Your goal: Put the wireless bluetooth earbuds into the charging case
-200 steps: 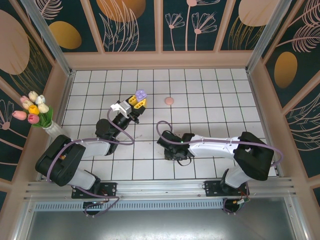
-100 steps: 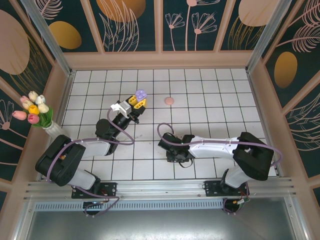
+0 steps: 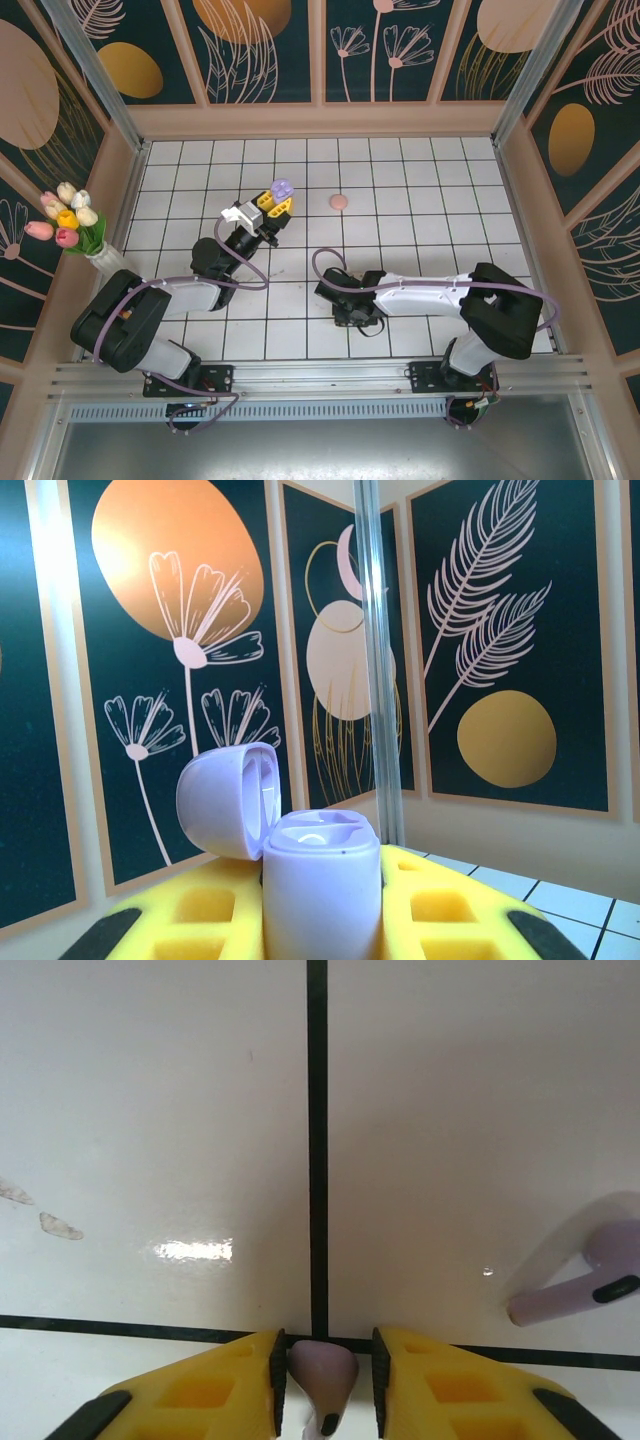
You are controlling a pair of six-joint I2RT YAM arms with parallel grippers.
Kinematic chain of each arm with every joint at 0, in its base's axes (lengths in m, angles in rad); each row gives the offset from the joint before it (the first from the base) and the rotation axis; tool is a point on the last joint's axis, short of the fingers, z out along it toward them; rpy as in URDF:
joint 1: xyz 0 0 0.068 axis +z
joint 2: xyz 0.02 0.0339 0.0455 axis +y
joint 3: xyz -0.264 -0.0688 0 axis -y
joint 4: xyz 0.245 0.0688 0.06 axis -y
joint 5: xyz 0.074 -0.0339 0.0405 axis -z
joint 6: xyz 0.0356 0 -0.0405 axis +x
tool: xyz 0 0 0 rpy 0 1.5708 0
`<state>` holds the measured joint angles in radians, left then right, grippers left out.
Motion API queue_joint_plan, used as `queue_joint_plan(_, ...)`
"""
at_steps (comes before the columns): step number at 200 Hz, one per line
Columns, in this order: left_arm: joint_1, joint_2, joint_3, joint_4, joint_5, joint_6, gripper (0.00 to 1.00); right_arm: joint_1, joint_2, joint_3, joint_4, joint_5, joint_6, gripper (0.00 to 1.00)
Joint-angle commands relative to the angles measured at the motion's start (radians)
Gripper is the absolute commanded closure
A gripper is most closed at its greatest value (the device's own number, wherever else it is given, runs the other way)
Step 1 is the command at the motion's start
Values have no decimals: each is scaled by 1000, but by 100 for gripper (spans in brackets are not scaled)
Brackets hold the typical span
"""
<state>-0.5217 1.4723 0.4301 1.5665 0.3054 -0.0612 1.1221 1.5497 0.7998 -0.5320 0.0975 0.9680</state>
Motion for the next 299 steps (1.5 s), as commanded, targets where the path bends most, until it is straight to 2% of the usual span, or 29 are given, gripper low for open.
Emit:
queue_joint_plan(1, 0, -10, 12, 16, 4, -5, 100, 10, 16, -3, -4, -14, -10, 73)
queue_joint_plan(24, 1, -9, 12, 15, 4, -6, 100, 10, 22, 1, -3, -16, -13, 78)
queue_joint_plan(66, 0, -9, 13, 15, 6, -6, 100, 12, 16, 4, 0, -18, -17, 79)
queue_joint_plan(84, 1, -9, 15, 15, 6, -9, 100, 12, 13, 9, -2, -14, -20, 84)
queue_joint_plan(133, 0, -12, 16, 7, 6, -10, 100, 11, -49, 10, 1, 33, -30, 85)
queue_joint_plan(161, 1, -12, 16, 6, 6, -12, 100, 8, -72, 16, 36, 65, -113, 85)
queue_joint_plan(224, 0, -17, 19, 2, 5, -26, 100, -20, 73, 141, 30, 110, -340, 85)
queue_joint_plan(282, 0, -24, 18, 3, -2, -26, 100, -31, 173, 164, 41, 74, -362, 85)
queue_joint_plan(299, 0, -23, 18, 6, -3, -27, 100, -31, 179, 167, 39, 65, -347, 82)
